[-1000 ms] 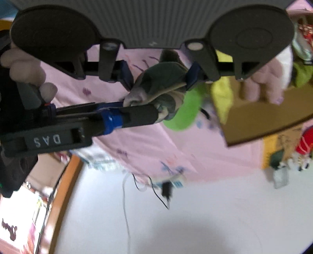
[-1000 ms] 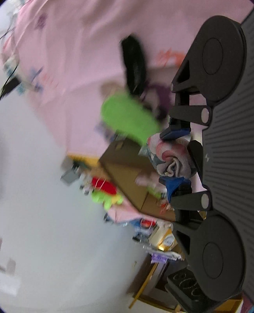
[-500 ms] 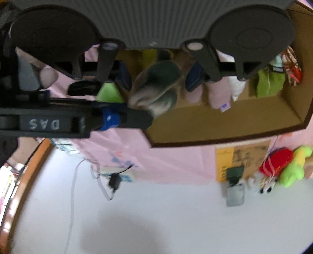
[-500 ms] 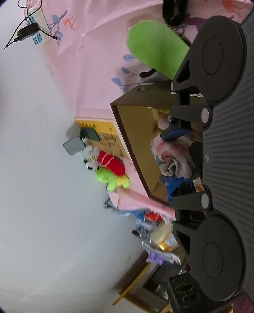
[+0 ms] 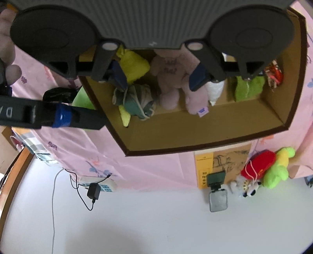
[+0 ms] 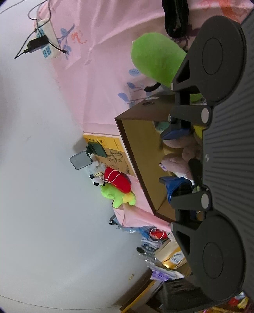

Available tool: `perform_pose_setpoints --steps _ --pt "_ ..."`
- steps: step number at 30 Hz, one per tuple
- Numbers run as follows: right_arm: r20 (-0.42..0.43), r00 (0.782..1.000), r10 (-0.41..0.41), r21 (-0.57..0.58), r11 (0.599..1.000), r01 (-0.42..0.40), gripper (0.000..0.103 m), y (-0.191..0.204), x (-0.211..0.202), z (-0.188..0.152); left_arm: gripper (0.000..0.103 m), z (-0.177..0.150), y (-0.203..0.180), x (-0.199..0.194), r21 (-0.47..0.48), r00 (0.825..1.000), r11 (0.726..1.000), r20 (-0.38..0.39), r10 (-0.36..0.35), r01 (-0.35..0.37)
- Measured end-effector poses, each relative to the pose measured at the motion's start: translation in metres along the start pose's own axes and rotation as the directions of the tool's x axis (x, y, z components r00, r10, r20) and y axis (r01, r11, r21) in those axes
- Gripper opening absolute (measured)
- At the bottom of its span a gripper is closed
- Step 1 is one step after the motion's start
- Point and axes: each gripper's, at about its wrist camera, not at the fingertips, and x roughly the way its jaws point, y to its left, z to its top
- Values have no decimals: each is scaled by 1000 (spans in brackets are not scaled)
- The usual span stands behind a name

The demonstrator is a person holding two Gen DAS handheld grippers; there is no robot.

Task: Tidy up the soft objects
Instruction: 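Move the right gripper back toward the green plush with the black strap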

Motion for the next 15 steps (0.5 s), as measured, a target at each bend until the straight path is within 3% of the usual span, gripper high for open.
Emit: perform_pose_setpoints --steps 15 --pt "11 1000 -18 -11 1000 18 27 -24 -28 -2 67 4 -43 -6 30 994 993 -5 112 -111"
